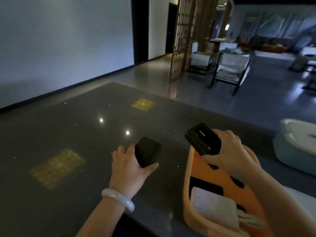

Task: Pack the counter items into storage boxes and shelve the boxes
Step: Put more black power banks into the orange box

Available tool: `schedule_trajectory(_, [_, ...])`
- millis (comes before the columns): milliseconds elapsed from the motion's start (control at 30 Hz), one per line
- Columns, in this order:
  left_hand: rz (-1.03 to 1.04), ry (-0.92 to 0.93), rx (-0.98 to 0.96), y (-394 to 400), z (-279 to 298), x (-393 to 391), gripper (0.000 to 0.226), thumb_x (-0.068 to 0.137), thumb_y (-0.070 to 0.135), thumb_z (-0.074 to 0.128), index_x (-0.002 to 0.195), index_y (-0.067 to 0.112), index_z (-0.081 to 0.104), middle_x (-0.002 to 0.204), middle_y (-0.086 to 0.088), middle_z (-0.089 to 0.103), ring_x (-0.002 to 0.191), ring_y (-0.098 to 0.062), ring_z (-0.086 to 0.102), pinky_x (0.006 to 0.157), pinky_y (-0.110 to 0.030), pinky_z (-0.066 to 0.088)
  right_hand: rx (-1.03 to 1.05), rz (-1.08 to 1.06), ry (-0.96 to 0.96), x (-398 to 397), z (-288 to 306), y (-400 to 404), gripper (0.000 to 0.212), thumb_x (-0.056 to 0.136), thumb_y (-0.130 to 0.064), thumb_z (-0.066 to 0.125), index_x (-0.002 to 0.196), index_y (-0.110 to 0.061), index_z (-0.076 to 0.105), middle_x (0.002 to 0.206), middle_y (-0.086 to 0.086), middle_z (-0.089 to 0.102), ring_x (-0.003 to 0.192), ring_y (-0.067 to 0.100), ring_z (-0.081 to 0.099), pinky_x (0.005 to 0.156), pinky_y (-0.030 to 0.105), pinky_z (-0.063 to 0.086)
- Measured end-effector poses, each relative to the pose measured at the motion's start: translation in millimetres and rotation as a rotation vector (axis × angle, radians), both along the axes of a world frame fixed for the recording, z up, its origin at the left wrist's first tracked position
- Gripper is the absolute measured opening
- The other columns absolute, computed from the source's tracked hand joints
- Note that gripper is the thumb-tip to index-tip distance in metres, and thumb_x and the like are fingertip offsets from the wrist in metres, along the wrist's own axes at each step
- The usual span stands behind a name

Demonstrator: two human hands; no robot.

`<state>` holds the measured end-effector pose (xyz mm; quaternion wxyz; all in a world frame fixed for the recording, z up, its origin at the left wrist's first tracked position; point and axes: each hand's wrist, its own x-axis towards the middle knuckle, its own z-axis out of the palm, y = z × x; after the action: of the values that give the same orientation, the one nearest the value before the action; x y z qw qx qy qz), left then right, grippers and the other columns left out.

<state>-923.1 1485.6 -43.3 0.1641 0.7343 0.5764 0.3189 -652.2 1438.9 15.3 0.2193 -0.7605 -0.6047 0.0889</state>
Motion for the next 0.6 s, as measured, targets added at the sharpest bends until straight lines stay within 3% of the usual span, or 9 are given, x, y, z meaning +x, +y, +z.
schedule_trajectory(133, [-0.091, 0.015, 0.009, -4.7, -0.2, 53.3, 0.074, 0.063, 0.062, 0.075, 0.122, 0.025, 0.051, 0.107, 0.006, 0.038, 0.101, -0.01, 0.031, 0.089, -0.028, 0.037, -0.08, -0.051, -0.002, 48.4, -15.8, -12.1, 0.083, 0.062, -0.038, 0.079, 0.135, -0.032, 0.04, 0.112, -0.008, 0.038, 0.108, 0.015, 0.036, 0.092, 0.038, 0.043])
schedule_trajectory(267, [-0.171, 0.033, -0.006, -9.0, -2.0, 82.7, 0.076, 0.061, 0.068, 0.073, 0.121, 0.028, 0.05, 0.109, 0.007, 0.039, 0.101, -0.009, 0.034, 0.088, -0.029, 0.041, -0.167, 0.07, 0.042, 69.7, -32.0, -9.4, 0.083, 0.061, -0.036, 0.08, 0.134, -0.037, 0.041, 0.124, -0.01, 0.049, 0.122, 0.016, 0.041, 0.106, 0.045, 0.038])
schedule_trajectory(433, [-0.232, 0.14, -0.041, -7.2, -4.6, 95.9, 0.088, 0.061, 0.075, 0.062, 0.132, 0.026, 0.042, 0.115, 0.007, 0.037, 0.106, -0.009, 0.033, 0.093, -0.031, 0.042, -0.33, 0.185, 0.093, 77.5, -52.5, -0.5, 0.053, 0.06, -0.039, 0.077, 0.108, -0.038, 0.054, 0.108, -0.013, 0.053, 0.108, 0.012, 0.048, 0.098, 0.04, 0.044])
schedule_trajectory(600, [-0.268, 0.164, -0.058, -2.7, -7.0, 101.7, 0.088, 0.064, 0.072, 0.066, 0.134, 0.026, 0.04, 0.117, 0.006, 0.037, 0.109, -0.011, 0.035, 0.095, -0.033, 0.042, -0.449, 0.215, 0.107, 74.1, -68.7, 16.6, 0.066, 0.061, -0.03, 0.079, 0.117, -0.04, 0.047, 0.114, -0.01, 0.046, 0.109, 0.013, 0.042, 0.097, 0.038, 0.043])
